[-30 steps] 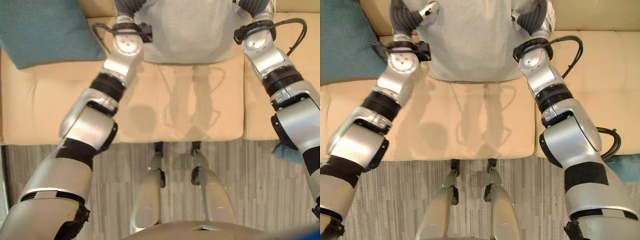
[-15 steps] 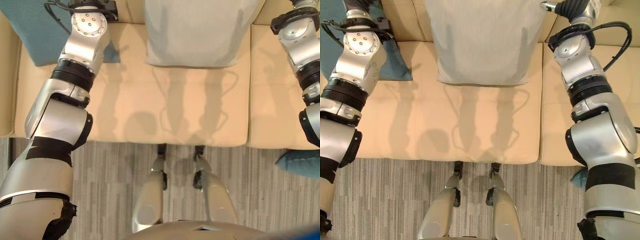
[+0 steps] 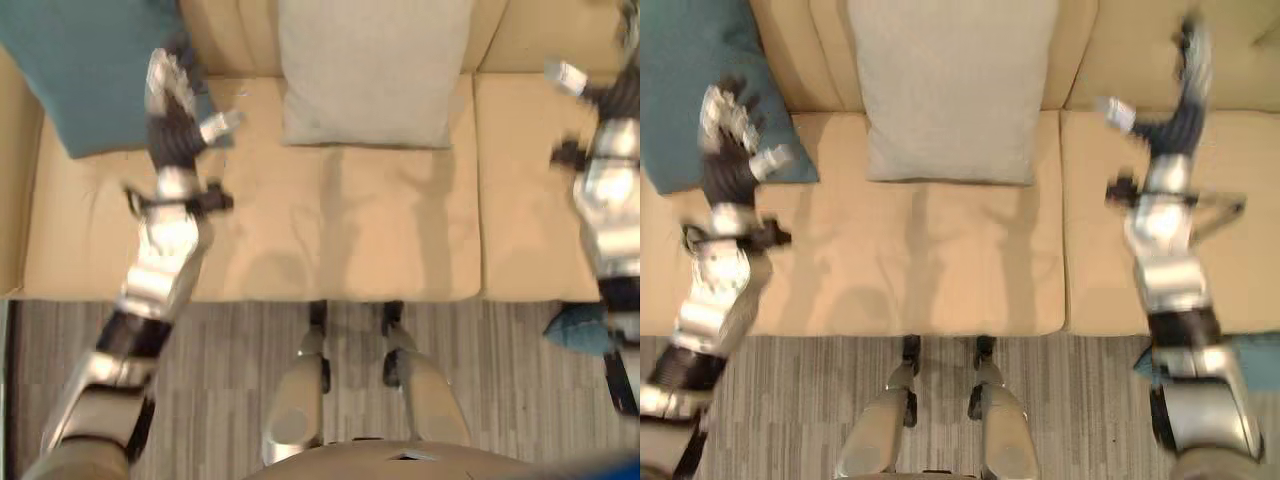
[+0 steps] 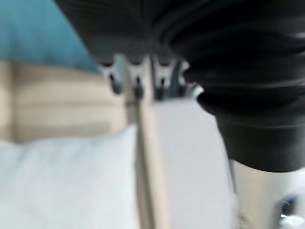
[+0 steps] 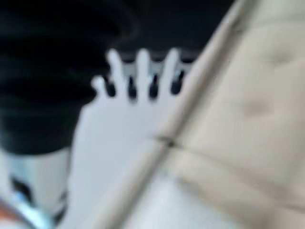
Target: Pick up all the scattered cushions and arrange them neatly on the sofa.
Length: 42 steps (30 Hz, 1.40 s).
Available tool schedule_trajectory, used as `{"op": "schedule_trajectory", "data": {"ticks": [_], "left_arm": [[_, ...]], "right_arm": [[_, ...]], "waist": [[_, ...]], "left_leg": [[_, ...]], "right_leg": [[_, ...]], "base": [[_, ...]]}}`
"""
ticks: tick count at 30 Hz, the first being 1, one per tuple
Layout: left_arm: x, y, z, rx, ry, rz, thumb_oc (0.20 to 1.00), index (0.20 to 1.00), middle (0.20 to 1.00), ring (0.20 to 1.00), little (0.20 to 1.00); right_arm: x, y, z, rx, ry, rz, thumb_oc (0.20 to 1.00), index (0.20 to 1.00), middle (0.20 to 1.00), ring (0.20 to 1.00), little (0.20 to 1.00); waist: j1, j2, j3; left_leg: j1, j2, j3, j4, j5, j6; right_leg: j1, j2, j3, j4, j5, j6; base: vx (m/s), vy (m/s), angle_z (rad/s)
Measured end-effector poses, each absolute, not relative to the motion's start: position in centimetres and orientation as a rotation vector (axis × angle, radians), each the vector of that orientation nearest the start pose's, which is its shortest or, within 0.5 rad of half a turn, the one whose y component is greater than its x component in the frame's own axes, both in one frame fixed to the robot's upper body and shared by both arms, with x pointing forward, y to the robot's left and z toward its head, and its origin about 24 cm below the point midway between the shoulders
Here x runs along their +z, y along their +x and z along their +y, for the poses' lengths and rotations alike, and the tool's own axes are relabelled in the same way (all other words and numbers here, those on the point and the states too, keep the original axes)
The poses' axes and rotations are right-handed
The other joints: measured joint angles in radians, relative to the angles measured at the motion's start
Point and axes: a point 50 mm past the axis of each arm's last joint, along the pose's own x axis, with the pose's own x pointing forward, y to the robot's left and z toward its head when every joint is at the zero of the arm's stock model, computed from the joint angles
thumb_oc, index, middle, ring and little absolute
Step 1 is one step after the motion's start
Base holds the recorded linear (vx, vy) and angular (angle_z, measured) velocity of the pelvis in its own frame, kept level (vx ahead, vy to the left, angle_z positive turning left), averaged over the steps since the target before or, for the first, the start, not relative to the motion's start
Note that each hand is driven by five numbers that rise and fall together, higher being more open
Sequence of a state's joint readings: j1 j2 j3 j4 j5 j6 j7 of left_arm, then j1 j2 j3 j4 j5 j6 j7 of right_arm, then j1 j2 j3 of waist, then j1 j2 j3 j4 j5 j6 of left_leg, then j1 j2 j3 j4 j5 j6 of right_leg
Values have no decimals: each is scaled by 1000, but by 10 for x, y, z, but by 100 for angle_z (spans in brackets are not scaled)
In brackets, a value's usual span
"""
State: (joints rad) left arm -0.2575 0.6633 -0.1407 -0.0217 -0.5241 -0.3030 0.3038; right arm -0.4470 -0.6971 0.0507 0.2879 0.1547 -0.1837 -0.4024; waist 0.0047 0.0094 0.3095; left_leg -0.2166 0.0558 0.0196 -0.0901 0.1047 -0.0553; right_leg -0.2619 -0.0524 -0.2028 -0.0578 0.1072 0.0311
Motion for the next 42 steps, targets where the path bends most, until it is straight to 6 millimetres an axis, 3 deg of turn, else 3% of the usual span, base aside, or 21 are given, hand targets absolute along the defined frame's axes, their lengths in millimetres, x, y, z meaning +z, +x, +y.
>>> {"op": "schedule_trajectory", "data": {"ticks": [1,2,5,7,10,12,15,16,18,21,23,25,26,29,32,34,35,37,39,40,42], "left_arm": [[134,257,239,137,2,-434,1000,1000,1000,1000,1000],[79,233,245,195,-24,-216,1000,1000,1000,1000,1000],[22,214,249,263,-71,1,1000,1000,1000,1000,1000],[-8,205,248,255,-59,152,1000,1000,1000,1000,1000],[-28,197,248,233,-6,250,1000,1000,1000,1000,1000],[-58,183,248,245,38,377,1000,1000,1000,1000,1000],[-118,139,236,259,72,726,1000,1000,1000,1000,1000],[-127,127,232,247,85,790,1000,1000,1000,1000,1000],[-136,115,228,242,95,853,1000,1000,1000,1000,1000],[-150,89,236,252,141,996,1000,1000,1000,1000,1000],[-154,82,235,259,141,1036,1000,1000,1000,1000,1000],[-156,76,231,264,127,1059,1000,1000,1000,1000,1000],[-157,75,229,267,115,1058,1000,1000,1000,1000,1000],[-159,78,229,287,105,1073,1000,1000,1000,1000,1000],[-155,87,239,290,138,1050,1000,1000,1000,1000,1000],[-153,99,238,276,146,1027,1000,1000,1000,1000,1000],[-152,102,237,279,139,1023,1000,1000,1000,1000,1000],[-150,111,238,277,146,995,1000,1000,1000,1000,1000],[-146,112,249,278,191,990,1000,1000,1000,1000,1000],[-146,110,252,282,204,1001,1000,1000,1000,1000,1000],[-146,115,247,270,195,990,1000,1000,1000,1000,1000]], "right_arm": [[131,286,-286,-425,-402,-341,1000,1000,1000,1000,1000],[63,253,-296,-452,-375,-79,1000,1000,1000,1000,1000],[9,217,-295,-417,-374,142,1000,1000,1000,1000,1000],[-10,211,-289,-363,-390,226,1000,1000,1000,1000,1000],[-26,209,-284,-301,-419,299,1000,1000,1000,1000,1000],[-45,198,-282,-264,-448,386,1000,1000,1000,1000,1000],[-83,172,-277,-169,-512,597,1000,1000,1000,1000,1000],[-90,165,-277,-155,-526,638,1000,1000,1000,1000,1000],[-95,158,-278,-145,-540,678,1000,1000,1000,1000,1000],[-106,155,-274,-93,-590,746,1000,1000,1000,1000,1000],[-111,157,-269,-47,-627,775,1000,1000,1000,1000,1000],[-114,153,-270,-47,-631,796,1000,1000,1000,1000,1000],[-120,141,-276,-56,-639,858,1000,1000,1000,1000,1000],[-129,116,-292,-108,-637,996,1000,1000,1000,1000,1000],[-137,106,-286,-106,-618,1053,1000,1000,1000,1000,1000],[-136,108,-287,-115,-618,1059,1000,1000,1000,1000,1000],[-135,114,-286,-116,-615,1048,1000,1000,1000,1000,1000],[-138,114,-280,-109,-602,1053,1000,1000,1000,1000,1000],[-142,116,-268,-93,-573,1055,1000,1000,1000,1000,1000],[-142,120,-265,-89,-566,1048,1000,1000,1000,1000,1000],[-139,129,-265,-91,-571,1024,1000,1000,1000,1000,1000]], "waist": [[-6,-2,-24],[-13,-5,-56],[-23,5,-87],[-32,6,-103],[-40,11,-132],[-43,25,-164],[-52,43,-223],[-54,44,-224],[-56,38,-220],[-40,-9,-208],[-10,-45,-192],[-11,-45,-198],[-5,-29,-216],[-21,7,-235],[-12,-60,-221],[-21,-80,-204],[-12,-57,-197],[-18,-41,-187],[-2,-71,-189],[1,-70,-182],[30,-8,-144]], "left_leg": [[31,6,0,0,-12,-4],[65,6,0,0,-25,-3],[87,8,0,0,-26,-4],[109,9,1,0,-28,-4],[135,13,2,0,-29,-4],[159,15,2,0,-41,-8],[199,19,5,5,-52,-3],[201,22,5,12,-52,-4],[203,26,4,29,-56,-9],[206,8,-12,132,-70,-22],[197,-23,-128,215,-76,-31],[206,-60,-269,247,-119,-42],[221,-88,-329,233,-152,-27],[246,-72,-262,136,-192,30],[243,-141,-157,124,-160,72],[224,-166,-77,129,-147,107],[201,-156,-48,119,-153,138],[199,-142,-25,98,-141,156],[194,-153,55,92,-112,179],[181,-148,78,100,-107,181],[182,-87,120,90,-82,182]], "right_leg": [[33,1,-2,4,-11,-1],[69,2,-1,-9,-23,2],[96,1,-2,-15,-23,3],[125,3,-2,-29,-20,6],[155,7,-3,-32,-20,7],[177,8,-2,-33,-23,5],[216,13,0,-37,-35,2],[222,15,1,-37,-37,-1],[227,20,6,-37,-38,-3],[241,14,83,-36,-41,-18],[240,-10,138,-29,-35,-26],[231,-19,179,-23,-32,-22],[203,-17,223,-11,-23,-10],[164,-5,254,-14,10,19],[95,-52,358,-6,22,44],[64,-89,380,-29,-34,117],[42,-87,372,-11,-36,149],[20,-62,315,76,-21,154],[9,-72,238,137,-28,156],[2,-81,197,146,-44,131],[-16,-107,-45,313,-94,109]], "base": [[97,-35,-6],[96,-34,-2],[40,-19,1],[34,-10,2],[25,-27,4],[-1,-36,-2],[-17,-44,-5],[-18,-49,-2],[-41,-18,-10],[-43,32,-58],[-35,56,-100],[-81,127,-97],[-85,135,-93],[-116,132,-59],[-249,200,-111],[-167,122,-111],[-131,82,-93],[-228,77,-68],[-252,62,-79],[-205,72,-74],[-146,25,-63]]}}
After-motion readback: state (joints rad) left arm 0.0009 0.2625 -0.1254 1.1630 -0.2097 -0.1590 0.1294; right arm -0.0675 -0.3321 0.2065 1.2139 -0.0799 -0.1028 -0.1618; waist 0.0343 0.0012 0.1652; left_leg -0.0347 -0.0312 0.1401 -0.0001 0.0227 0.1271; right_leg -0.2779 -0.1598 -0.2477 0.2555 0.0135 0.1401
